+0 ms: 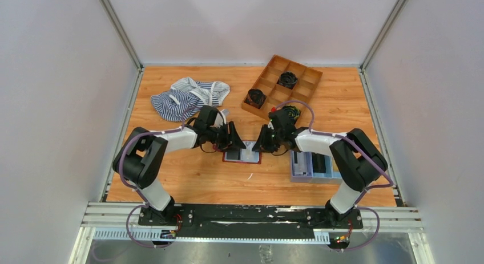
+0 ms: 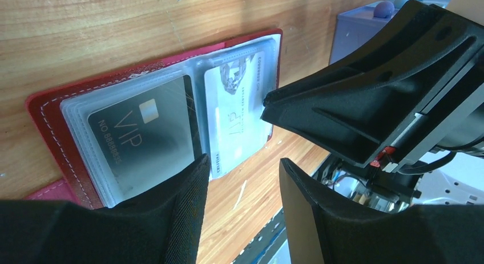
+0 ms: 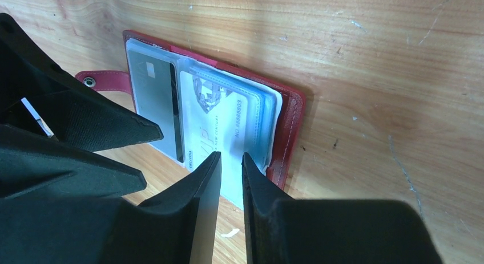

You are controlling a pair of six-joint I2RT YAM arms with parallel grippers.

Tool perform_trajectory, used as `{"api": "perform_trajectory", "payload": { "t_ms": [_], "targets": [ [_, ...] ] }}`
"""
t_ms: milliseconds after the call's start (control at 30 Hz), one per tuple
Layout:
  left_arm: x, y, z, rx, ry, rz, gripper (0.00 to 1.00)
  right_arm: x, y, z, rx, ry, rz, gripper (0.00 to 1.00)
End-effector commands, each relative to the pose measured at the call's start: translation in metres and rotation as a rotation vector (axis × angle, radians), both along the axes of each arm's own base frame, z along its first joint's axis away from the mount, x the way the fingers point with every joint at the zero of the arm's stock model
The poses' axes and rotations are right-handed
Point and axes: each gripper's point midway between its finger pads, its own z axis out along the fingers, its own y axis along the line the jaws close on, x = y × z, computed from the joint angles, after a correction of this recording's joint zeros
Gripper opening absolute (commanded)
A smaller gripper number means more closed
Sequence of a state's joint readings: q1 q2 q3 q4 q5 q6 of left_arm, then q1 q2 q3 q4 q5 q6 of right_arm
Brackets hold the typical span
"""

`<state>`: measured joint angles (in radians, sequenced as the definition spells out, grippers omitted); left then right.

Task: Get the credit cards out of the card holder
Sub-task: Remove the credit card from the card holder.

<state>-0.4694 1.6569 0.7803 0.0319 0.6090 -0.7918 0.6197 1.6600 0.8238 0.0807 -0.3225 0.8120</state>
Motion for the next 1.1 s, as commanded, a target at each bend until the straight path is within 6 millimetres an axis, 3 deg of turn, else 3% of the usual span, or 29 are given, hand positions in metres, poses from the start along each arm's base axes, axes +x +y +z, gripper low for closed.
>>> {"api": "perform_trajectory", "payload": {
  "t_ms": [0,433,867,1067],
  "targets": [
    [0.001,0.002,-0.010,0.018,-0.001,-0.009,0.51,0.001,0.007,-0.003,0.005,0.004,0.018,0.24],
    [-0.002,0.002,-0.018,0.023,0.018,-0.031,0.46,-0.004,0.005,-0.025,-0.019,0.056,0.009,0.23],
    [0.004,-0.004,-0.009,-0.005,0.001,-0.047,0.13,-0.005,0.005,-0.029,-0.015,0.067,0.006,0.23],
    [0.002,-0.006,-0.013,-0.010,0.016,-0.066,0.00,-0.005,0.005,-0.030,-0.017,0.068,0.005,0.23]
  ]
}}
